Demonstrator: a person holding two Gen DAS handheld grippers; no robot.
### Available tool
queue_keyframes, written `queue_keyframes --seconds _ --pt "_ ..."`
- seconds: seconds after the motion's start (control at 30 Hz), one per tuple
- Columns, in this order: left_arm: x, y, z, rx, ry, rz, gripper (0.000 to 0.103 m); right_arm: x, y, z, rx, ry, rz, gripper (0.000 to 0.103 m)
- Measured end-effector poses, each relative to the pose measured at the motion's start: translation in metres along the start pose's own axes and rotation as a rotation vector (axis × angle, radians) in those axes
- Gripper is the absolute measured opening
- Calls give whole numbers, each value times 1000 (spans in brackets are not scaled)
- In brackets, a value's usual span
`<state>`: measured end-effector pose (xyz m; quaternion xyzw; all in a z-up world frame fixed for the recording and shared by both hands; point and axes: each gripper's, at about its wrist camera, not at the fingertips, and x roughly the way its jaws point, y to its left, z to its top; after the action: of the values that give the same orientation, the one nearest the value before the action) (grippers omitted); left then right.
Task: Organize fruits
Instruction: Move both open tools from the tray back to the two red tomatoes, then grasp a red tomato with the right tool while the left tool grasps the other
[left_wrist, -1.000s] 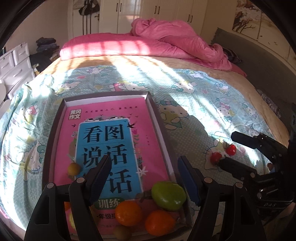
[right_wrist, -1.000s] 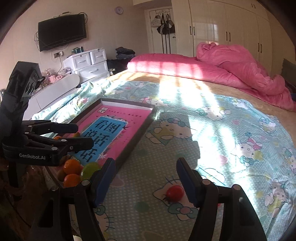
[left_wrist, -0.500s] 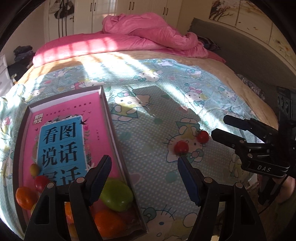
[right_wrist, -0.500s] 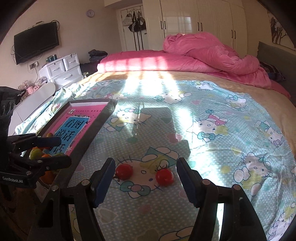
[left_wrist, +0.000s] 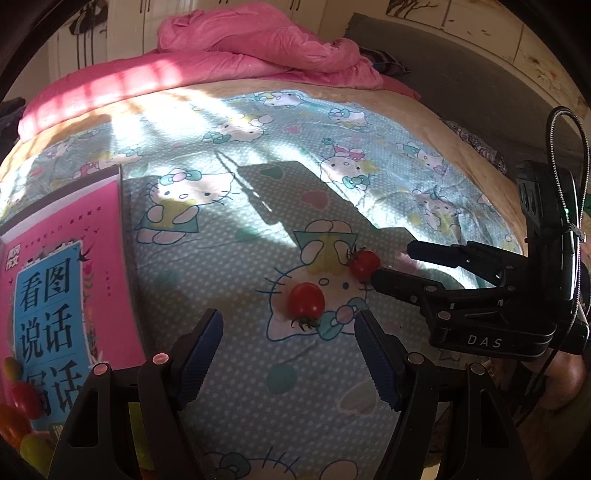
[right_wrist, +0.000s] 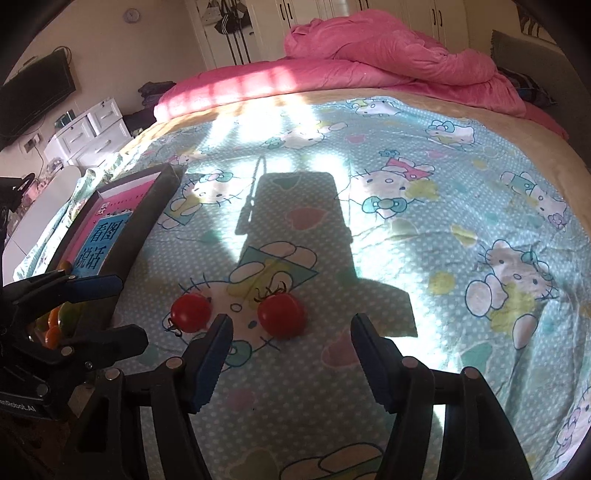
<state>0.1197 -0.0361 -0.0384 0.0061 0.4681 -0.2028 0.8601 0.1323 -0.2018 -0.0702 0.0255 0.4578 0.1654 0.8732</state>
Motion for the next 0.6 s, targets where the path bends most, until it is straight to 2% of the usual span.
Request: queue_keyframes --seconds 0.3,0.4,0.6 --pt "24 -1 5 14 61 -35 75 16 4 6 -70 32 -12 47" --pt "28 -2 8 22 66 -45 66 19 7 9 -87 35 -3 42" --pt "36 -2 9 24 80 -59 59 27 14 10 -120 60 2 31"
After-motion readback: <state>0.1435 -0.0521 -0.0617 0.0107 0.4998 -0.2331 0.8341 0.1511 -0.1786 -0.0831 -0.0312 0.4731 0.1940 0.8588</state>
